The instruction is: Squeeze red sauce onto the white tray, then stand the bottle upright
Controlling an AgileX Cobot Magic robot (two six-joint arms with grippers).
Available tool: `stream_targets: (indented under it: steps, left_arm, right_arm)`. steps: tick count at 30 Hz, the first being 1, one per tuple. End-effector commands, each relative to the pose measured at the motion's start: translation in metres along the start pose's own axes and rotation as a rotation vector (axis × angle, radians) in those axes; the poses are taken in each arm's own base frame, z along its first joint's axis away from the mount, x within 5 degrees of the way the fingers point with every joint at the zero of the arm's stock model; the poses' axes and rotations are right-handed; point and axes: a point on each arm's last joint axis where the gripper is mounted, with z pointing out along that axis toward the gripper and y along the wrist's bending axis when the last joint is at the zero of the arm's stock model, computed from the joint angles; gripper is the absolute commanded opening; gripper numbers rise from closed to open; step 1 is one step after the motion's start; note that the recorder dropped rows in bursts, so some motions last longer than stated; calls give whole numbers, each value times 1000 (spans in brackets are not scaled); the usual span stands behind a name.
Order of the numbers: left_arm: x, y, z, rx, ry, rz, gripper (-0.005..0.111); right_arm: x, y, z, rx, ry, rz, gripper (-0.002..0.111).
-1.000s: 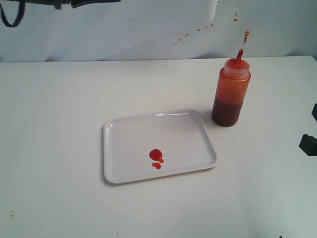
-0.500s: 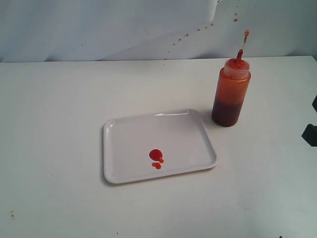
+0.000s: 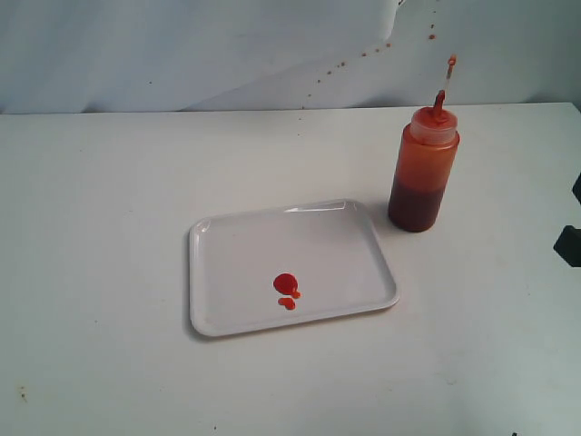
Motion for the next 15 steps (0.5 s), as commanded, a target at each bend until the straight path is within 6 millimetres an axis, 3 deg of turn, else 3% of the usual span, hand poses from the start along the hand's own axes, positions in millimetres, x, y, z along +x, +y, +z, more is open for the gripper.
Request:
stream_targets:
  steps: [1,8,15]
  left_arm:
    - [-3,-17,-35,-82,-108,42,0]
    - [-14,-56,-80,-30,-229,137,0]
    - [-19,-81,-112,-13,-326,206,0]
  right_arm:
    - [1,0,-1,0,-6,8,0]
    - [1,0,-1,0,-6,8,0]
    - [1,0,-1,0,-6,8,0]
